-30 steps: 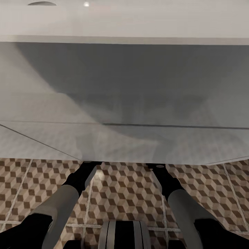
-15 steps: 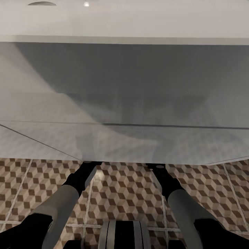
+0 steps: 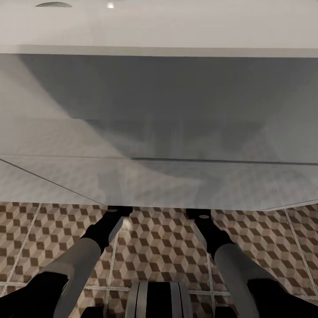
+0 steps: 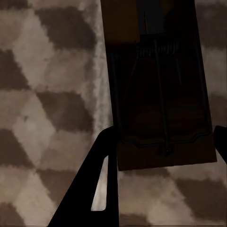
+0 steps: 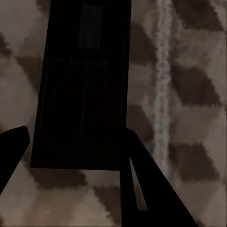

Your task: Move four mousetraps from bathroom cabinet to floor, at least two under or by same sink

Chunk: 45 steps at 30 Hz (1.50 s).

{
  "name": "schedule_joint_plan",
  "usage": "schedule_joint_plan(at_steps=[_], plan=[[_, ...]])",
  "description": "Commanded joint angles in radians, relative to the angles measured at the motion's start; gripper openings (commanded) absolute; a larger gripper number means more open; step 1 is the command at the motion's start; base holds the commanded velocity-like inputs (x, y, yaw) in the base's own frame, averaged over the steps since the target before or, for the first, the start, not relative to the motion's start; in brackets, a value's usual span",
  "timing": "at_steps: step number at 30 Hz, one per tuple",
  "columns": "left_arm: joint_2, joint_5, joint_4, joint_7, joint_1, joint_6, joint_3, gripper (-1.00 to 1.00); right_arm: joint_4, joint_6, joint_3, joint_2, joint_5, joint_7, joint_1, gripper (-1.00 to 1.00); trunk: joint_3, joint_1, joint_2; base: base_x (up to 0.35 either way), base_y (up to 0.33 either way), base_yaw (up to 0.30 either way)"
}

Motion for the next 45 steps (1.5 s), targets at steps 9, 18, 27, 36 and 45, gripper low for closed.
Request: schedule_joint_plan(at_steps=[9,18,27,36,45], plan=[[0.002,0.002,0.026,0.009,0.000,0.006,-0.008,-1.00,0.032,-0.004,-0.001,0.000,0.010,-0.003,0.000,-1.00,-0.001,0.000,0.000,0.000,0.000,0.000],[0.003,0.003,0.053,0.009,0.000,-0.025,-0.012,-1.00,0.061,-0.022,-0.002,-0.001,0.010,-0.003,0.000,-1.00,-0.001,0.000,0.000,0.000,0.000,0.000],[0.003,0.004,0.079,0.009,0.000,-0.045,-0.014,-1.00,0.078,-0.037,-0.004,-0.003,0.009,-0.003,0.000,-1.00,-0.001,0.000,0.000,0.000,0.000,0.000],[0.003,0.004,0.082,0.009,0.000,-0.047,-0.014,-1.00,0.085,-0.039,-0.004,-0.009,-0.034,-0.003,0.000,-1.00,-0.001,0.000,0.000,0.000,0.000,0.000],[0.005,0.005,0.083,0.009,0.000,-0.045,-0.014,-1.00,0.151,-0.050,-0.004,-0.012,-0.052,-0.003,-0.034,-1.00,-0.001,0.000,0.000,0.000,0.000,0.000]])
